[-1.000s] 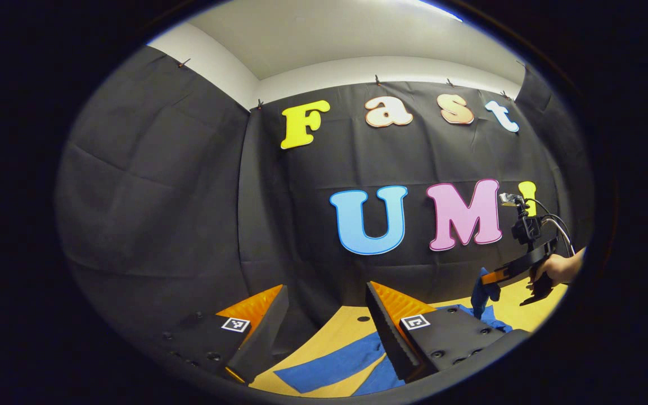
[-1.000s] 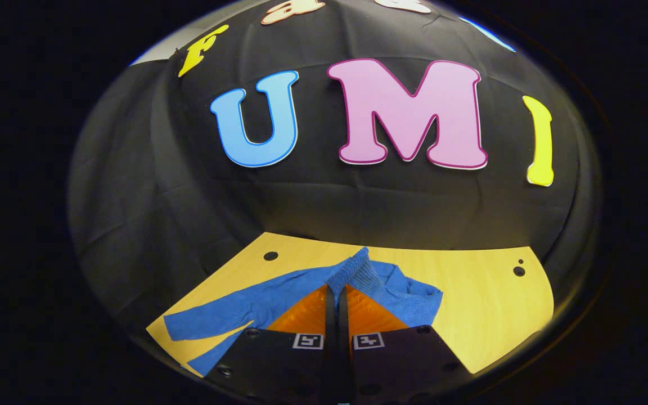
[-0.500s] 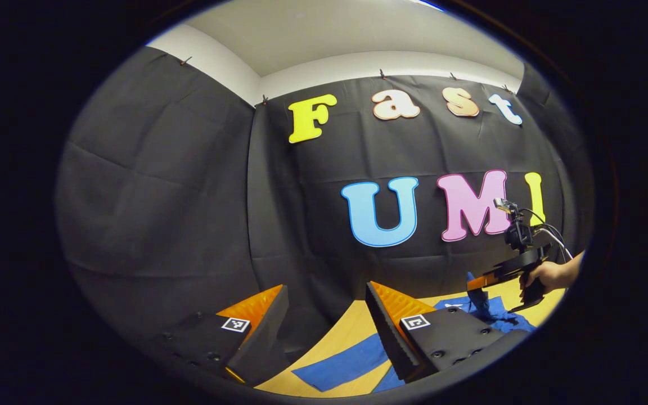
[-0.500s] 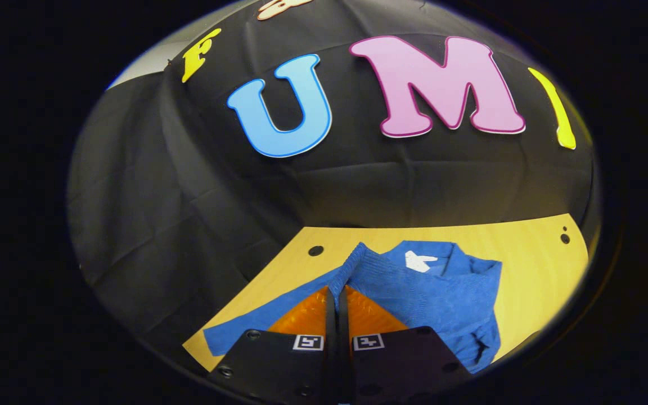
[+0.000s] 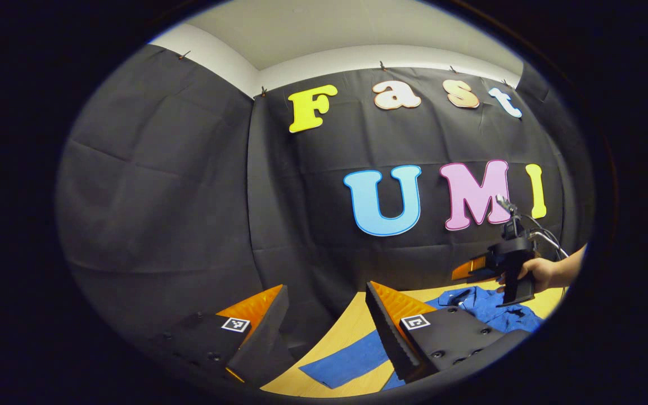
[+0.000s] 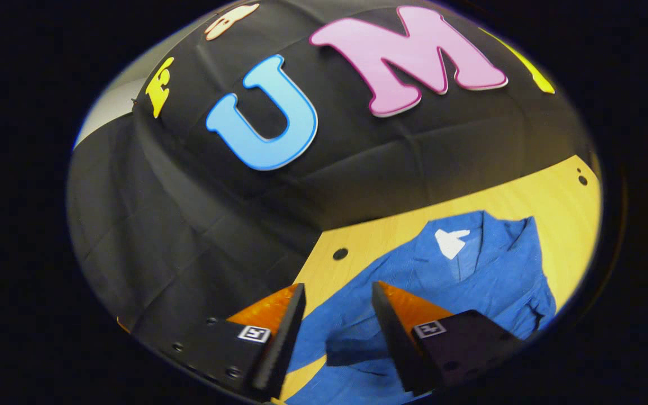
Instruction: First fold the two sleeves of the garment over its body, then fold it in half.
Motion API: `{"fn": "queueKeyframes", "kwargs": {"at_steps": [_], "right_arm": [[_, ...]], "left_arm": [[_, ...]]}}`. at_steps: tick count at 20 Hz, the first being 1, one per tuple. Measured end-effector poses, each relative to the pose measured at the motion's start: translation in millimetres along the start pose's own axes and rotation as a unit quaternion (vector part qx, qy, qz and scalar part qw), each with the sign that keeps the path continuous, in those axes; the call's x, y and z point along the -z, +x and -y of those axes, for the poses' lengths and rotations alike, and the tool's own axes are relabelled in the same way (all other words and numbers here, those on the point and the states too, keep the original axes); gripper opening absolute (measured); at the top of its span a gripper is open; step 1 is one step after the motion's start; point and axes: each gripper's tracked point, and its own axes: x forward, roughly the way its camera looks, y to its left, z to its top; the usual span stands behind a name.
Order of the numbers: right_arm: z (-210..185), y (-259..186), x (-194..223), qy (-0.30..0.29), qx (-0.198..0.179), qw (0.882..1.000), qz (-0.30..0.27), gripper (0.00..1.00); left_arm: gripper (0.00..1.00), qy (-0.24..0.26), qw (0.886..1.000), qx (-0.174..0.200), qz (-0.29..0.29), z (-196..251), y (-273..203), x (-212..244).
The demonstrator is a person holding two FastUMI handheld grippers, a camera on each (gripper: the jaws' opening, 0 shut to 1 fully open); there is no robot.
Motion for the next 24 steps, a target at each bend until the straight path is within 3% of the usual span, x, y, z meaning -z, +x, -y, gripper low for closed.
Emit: {"fn": "queueKeyframes", "kwargs": {"at_steps": [2, 11, 16, 24], "right_arm": [[1.8, -12.9, -16.4, -0.028, 0.007, 0.999, 0.029, 0.9], [16.9, -92.4, -38.3, -0.154, 0.04, 0.984, 0.076, 0.95], [35.1, -135.2, -39.3, -0.159, 0.065, 0.982, 0.083, 0.95], [80.3, -196.4, -33.1, -0.162, 0.125, 0.975, 0.086, 0.96]], "left_arm": [[0.8, -0.002, 1.0, 0.004, -0.009, -1.5, 4.7, 9.3], [0.8, -0.008, 0.996, 0.035, -0.087, 2.7, 56.1, 75.2], [0.8, -0.039, 0.988, 0.045, -0.144, 9.0, 86.4, 121.1], [0.8, -0.029, 0.974, 0.055, -0.218, 21.5, 117.3, 195.6]]}}
